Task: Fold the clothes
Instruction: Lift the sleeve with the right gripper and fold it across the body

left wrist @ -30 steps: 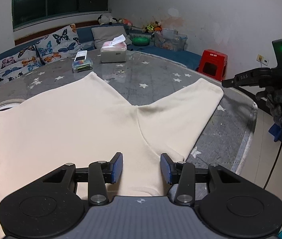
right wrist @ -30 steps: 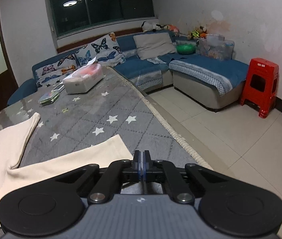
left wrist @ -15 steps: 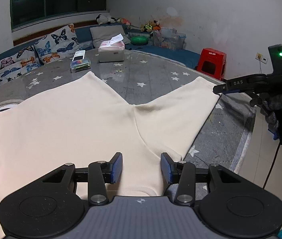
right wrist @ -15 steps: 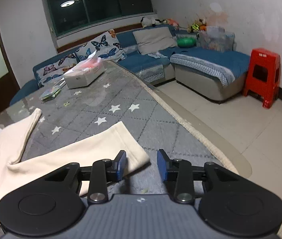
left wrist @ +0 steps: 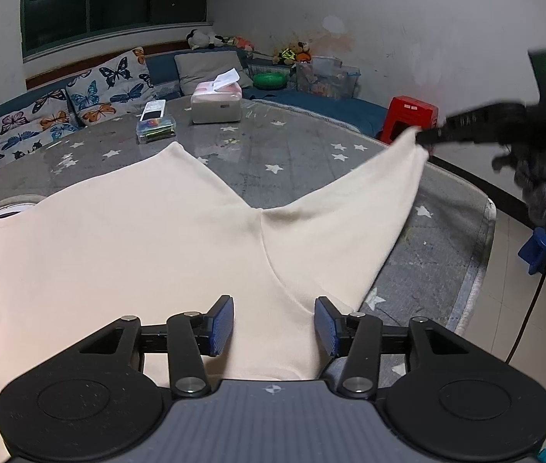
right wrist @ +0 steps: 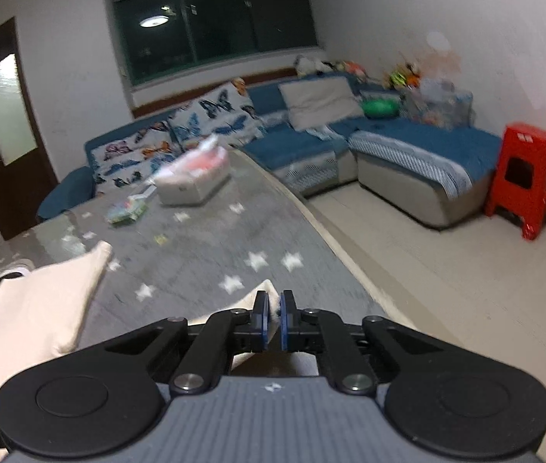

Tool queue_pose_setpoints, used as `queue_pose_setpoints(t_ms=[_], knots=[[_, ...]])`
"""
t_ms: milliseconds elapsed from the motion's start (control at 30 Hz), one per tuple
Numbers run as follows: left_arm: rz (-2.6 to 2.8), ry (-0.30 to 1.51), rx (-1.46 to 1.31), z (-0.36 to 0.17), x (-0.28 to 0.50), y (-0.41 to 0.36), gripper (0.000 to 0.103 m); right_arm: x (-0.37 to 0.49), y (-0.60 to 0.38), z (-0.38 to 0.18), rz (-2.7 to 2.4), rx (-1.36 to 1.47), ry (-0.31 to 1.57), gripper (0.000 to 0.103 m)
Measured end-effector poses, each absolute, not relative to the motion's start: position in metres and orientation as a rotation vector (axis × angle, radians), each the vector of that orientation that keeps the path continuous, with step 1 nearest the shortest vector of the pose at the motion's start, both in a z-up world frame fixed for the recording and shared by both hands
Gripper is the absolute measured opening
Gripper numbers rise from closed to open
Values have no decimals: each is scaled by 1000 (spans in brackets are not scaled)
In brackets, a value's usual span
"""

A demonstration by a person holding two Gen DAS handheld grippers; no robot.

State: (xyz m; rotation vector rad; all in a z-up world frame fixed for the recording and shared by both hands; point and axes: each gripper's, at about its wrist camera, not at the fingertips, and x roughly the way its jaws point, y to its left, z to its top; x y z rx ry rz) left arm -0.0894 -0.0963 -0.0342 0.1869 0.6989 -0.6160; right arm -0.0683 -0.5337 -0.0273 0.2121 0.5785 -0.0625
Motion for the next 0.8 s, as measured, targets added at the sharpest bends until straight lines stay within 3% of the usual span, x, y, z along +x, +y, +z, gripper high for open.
queue_pose_setpoints(t_ms=[300,800], knots=[[-617,675,156,-28,-93,-87,53,-63,-485,32,88,86,486,5],[-390,626,16,-10,-113,12,55,-46,-334,84,475,-143,429,5]])
